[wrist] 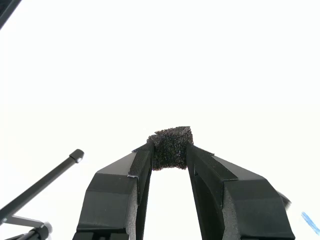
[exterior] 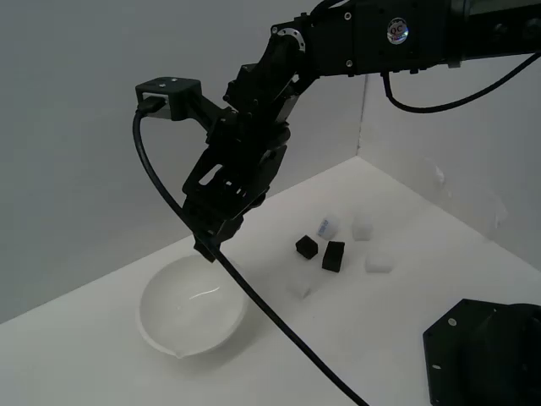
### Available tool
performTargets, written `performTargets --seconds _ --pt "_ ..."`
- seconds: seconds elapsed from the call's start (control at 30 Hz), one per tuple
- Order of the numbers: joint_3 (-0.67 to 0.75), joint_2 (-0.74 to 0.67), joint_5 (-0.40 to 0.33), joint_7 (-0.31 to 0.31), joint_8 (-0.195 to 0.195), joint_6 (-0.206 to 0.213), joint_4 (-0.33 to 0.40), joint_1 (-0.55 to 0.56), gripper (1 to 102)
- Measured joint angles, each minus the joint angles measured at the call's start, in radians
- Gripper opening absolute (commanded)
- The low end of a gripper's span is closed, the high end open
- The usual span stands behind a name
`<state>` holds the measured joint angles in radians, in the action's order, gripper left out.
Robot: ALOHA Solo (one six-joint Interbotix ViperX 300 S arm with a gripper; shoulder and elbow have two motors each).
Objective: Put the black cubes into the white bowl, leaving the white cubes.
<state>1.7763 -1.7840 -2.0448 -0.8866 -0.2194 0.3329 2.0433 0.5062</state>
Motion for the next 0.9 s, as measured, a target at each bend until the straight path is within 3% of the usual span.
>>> performTargets --seconds 0.17,0.23,0.3,0.4,0.63,0.77,0.9 --pt "-0.052 0.055 0.028 0.003 0.0 0.031 -0.025 0.037 28" --pt "-0.064 0.066 0.032 0.011 0.0 0.046 -0.029 0.037 33" --pt "-0.067 0.069 0.032 0.017 0.0 0.058 -0.032 0.037 55" --pt "-0.067 0.067 0.032 0.02 -0.002 0.067 -0.032 0.037 101" --pt "-0.067 0.066 0.032 0.054 -0.009 0.071 -0.032 0.037 100" --pt "-0.058 0.058 0.032 0.044 -0.009 0.066 -0.032 0.026 100" --pt "-0.017 0.02 0.032 -0.006 -0.009 0.038 -0.032 -0.032 100"
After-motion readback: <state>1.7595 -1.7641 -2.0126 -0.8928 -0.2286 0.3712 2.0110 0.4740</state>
